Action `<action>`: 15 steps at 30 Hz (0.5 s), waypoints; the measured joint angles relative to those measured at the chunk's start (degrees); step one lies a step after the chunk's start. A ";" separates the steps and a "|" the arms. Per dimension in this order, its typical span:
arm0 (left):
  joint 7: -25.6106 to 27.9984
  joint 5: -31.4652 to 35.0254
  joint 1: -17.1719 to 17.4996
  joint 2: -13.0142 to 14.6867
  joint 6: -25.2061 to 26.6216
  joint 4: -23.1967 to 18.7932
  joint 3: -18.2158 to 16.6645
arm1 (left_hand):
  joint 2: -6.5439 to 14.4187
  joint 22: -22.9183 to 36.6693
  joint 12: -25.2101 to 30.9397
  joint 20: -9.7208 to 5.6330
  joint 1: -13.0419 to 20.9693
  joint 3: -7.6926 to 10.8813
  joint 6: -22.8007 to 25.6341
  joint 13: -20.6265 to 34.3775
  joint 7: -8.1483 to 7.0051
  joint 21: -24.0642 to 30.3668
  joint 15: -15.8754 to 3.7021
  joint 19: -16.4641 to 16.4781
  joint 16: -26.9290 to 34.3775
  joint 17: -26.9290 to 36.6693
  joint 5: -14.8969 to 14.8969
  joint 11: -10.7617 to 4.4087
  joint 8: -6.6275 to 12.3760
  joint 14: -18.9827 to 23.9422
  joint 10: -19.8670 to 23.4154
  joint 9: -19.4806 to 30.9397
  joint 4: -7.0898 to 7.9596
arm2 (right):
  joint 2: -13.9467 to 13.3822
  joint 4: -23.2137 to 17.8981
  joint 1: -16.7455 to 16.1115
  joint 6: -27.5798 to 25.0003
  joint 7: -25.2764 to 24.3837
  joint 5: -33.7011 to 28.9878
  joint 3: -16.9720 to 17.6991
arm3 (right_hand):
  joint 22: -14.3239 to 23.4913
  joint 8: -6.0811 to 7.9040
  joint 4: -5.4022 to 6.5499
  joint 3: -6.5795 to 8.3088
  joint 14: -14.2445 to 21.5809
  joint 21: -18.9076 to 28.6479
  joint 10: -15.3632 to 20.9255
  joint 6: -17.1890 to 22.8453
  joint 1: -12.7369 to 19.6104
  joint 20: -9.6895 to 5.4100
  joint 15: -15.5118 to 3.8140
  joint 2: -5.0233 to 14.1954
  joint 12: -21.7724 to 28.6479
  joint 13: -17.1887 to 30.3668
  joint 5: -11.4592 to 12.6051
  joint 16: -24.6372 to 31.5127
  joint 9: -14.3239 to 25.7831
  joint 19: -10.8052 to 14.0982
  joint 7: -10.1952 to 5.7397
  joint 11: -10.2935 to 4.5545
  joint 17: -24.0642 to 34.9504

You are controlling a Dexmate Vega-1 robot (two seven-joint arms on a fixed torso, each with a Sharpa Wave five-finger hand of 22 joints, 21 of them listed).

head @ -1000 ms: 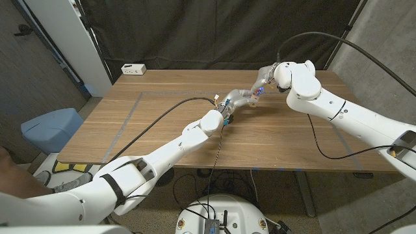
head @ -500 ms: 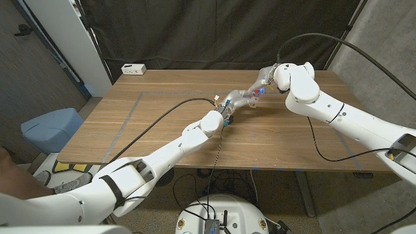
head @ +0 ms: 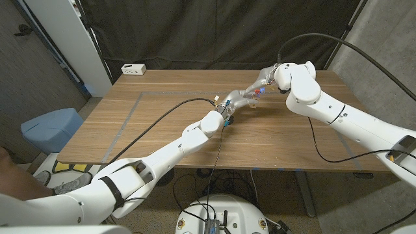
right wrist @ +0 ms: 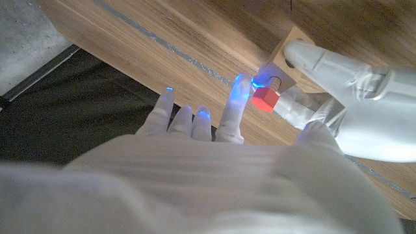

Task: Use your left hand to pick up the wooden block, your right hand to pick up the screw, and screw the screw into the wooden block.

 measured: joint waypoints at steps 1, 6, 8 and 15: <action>0.00 0.01 0.01 0.02 0.01 -0.04 0.00 | 0.00 0.00 0.00 0.00 0.00 0.19 0.00 0.00 0.00 0.00 0.00 0.00 0.00 0.00 0.00 0.00 0.00 0.00 0.00 0.00 -0.19 | -0.03 -0.06 -0.04 0.14 0.33 -0.09 0.10 | 0.00 -0.40 0.00 0.00 -0.16 0.00 -0.41 -0.67 0.00 0.00 0.16 0.00 0.00 0.00 0.22 -0.17 -0.24 0.00 0.21 0.39 0.00; 0.00 0.05 0.03 0.04 0.01 -0.11 0.00 | 0.00 0.00 -0.06 0.00 0.00 0.24 0.00 0.00 0.00 0.00 0.00 0.00 0.00 0.00 0.00 0.00 0.00 0.00 0.00 0.00 -0.24 | -0.22 -0.31 -0.26 0.79 1.17 -0.14 0.67 | 0.00 -2.44 0.01 -0.46 -0.88 0.57 -2.40 -4.44 -0.29 0.04 0.87 0.16 0.00 0.00 1.08 -0.27 -1.49 1.95 1.60 1.99 -0.22; -0.01 0.05 0.03 0.04 0.01 -0.11 0.00 | 0.00 0.00 -0.12 0.00 0.00 0.24 -0.01 0.00 0.01 0.00 0.00 0.00 0.00 0.00 0.00 -0.01 0.00 0.00 -0.01 0.00 -0.24 | -0.36 -0.46 -0.42 1.21 1.37 0.05 1.11 | 0.20 -3.21 -0.07 -0.53 -1.18 0.74 -3.30 -5.89 -0.27 0.16 1.17 0.18 0.00 0.00 1.63 -0.61 -1.95 3.09 2.19 2.46 -0.27; -0.29 0.05 -0.12 -0.01 -0.04 0.16 0.02 | 0.00 0.00 -0.32 0.00 0.00 0.24 -0.01 0.00 0.01 0.00 0.00 0.00 0.00 0.01 0.00 -0.01 0.00 0.00 -0.01 0.00 -0.24 | -1.14 -1.07 -1.20 3.48 0.91 2.65 2.90 | 0.29 -6.17 -1.56 0.26 -1.89 1.13 -5.57 -11.25 2.39 0.45 1.88 2.79 0.00 0.29 2.64 -0.67 -3.59 6.14 3.22 3.72 -0.47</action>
